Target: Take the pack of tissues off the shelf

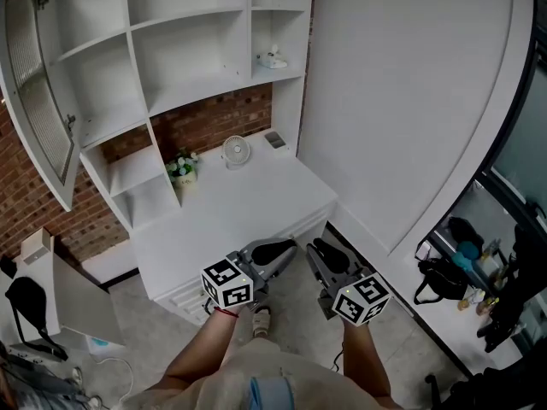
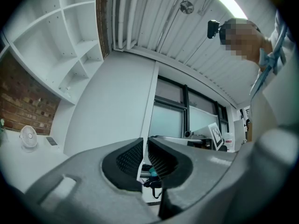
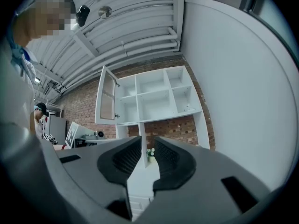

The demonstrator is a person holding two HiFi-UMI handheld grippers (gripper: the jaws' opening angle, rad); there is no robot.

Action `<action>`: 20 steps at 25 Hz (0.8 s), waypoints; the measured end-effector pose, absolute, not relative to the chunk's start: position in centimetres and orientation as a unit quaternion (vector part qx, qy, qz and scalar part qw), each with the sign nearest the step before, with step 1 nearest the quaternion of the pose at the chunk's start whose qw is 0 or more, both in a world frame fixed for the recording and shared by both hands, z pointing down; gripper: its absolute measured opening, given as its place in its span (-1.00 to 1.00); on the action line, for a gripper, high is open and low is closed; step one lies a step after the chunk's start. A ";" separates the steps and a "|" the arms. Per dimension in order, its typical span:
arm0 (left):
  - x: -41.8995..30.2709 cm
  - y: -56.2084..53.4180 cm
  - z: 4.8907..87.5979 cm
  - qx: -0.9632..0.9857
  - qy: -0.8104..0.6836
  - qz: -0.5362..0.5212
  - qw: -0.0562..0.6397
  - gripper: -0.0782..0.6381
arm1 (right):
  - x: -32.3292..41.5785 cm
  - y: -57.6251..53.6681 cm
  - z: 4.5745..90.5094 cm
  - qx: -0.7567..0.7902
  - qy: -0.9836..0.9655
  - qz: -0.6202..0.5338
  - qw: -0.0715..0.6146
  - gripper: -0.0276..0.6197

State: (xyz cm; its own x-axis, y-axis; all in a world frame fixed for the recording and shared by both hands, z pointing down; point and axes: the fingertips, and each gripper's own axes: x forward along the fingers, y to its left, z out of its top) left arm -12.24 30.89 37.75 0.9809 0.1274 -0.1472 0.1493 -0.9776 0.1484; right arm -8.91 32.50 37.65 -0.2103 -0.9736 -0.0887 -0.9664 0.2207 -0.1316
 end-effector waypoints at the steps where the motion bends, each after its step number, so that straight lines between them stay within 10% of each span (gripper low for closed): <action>1: -11.8 30.1 37.8 0.992 0.069 -0.072 0.080 -0.74 | -8.4 31.8 37.7 -0.624 0.778 -0.022 0.074 -0.65; 20: -1.6 5.5 36.0 0.992 0.046 -0.093 0.075 -0.74 | 2.2 7.0 38.1 -0.605 0.792 -0.039 0.070 -0.62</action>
